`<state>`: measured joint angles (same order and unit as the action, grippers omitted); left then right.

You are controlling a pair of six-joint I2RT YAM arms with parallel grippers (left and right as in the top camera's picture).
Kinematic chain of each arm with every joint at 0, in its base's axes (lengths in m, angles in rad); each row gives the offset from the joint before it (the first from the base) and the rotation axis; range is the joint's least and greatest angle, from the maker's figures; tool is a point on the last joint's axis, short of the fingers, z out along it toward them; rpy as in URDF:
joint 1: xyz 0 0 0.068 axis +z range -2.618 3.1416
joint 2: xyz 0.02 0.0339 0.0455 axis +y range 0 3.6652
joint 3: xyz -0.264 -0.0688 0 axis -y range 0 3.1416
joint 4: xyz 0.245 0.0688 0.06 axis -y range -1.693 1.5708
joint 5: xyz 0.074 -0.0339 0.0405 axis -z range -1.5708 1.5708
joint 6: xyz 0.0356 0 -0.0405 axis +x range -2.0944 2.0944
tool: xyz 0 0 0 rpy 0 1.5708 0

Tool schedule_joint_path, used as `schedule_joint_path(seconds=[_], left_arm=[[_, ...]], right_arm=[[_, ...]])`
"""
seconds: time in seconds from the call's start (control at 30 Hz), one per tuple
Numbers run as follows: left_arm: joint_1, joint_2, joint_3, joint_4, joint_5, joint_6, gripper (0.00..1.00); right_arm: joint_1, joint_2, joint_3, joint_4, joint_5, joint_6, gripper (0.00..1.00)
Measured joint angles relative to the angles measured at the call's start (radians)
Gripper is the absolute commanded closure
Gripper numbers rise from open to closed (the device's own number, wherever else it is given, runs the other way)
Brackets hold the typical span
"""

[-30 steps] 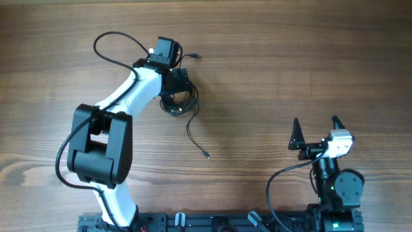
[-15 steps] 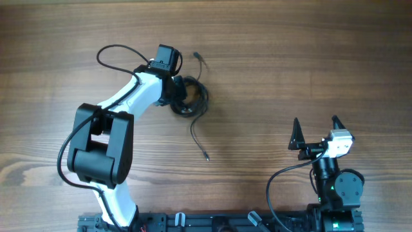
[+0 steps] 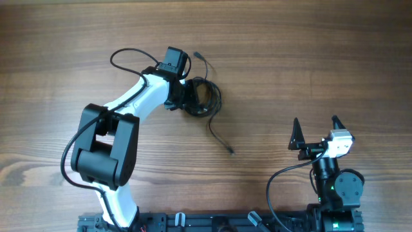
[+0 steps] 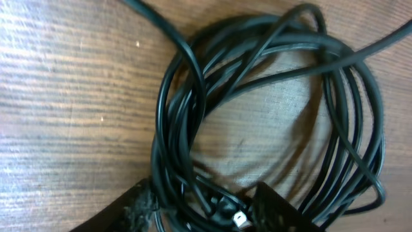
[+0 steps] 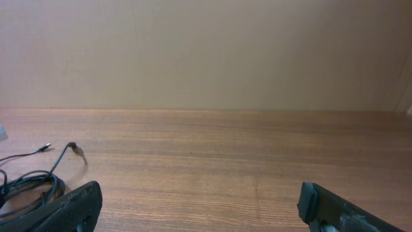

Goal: Untangle cables

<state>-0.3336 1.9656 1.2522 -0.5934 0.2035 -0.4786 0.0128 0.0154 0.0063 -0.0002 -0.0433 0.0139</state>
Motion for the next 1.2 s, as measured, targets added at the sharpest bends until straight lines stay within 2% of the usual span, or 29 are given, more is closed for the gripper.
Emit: schedule_joint_path(seconds=[0.07,0.3,0.37,0.43,0.5,0.67,0.73,0.77,0.87,1.13,1.2], left_arm=[[0.003,0.000,0.002,-0.013,0.008,0.004,0.00],[0.062,-0.067,0.009,0.013,0.016,-0.002,0.01],[0.084,-0.075,0.018,0.018,0.013,-0.002,0.12],[0.101,-0.075,0.021,0.017,0.000,-0.007,0.19],[0.113,-0.075,0.021,0.013,-0.024,-0.002,0.31],[0.117,-0.058,0.021,0.011,-0.058,-0.003,0.46],[0.117,-0.043,0.021,0.010,-0.063,-0.001,0.54],[0.117,-0.037,0.021,0.010,-0.064,0.000,0.62],[0.117,0.002,0.021,0.010,-0.068,-0.001,0.72],[0.108,0.026,0.021,0.006,-0.056,-0.001,0.76],[0.098,0.026,0.021,0.004,-0.053,-0.001,0.80]], right_arm=[[0.000,0.000,0.000,0.000,0.000,0.000,0.00],[0.000,0.000,0.000,0.000,0.000,0.000,0.00],[0.000,0.000,0.000,0.000,0.000,0.000,0.00],[0.000,0.000,0.000,0.000,0.000,0.000,0.00],[0.000,0.000,0.000,0.000,0.000,0.000,0.00],[0.000,0.000,0.000,0.000,0.000,0.000,0.00],[0.000,0.000,0.000,0.000,0.000,0.000,0.00],[0.000,0.000,0.000,0.000,0.000,0.000,0.00],[0.000,0.000,0.000,0.000,0.000,0.000,0.00],[0.000,0.000,0.000,0.000,0.000,0.000,0.00],[0.000,0.000,0.000,0.000,0.000,0.000,0.00]])
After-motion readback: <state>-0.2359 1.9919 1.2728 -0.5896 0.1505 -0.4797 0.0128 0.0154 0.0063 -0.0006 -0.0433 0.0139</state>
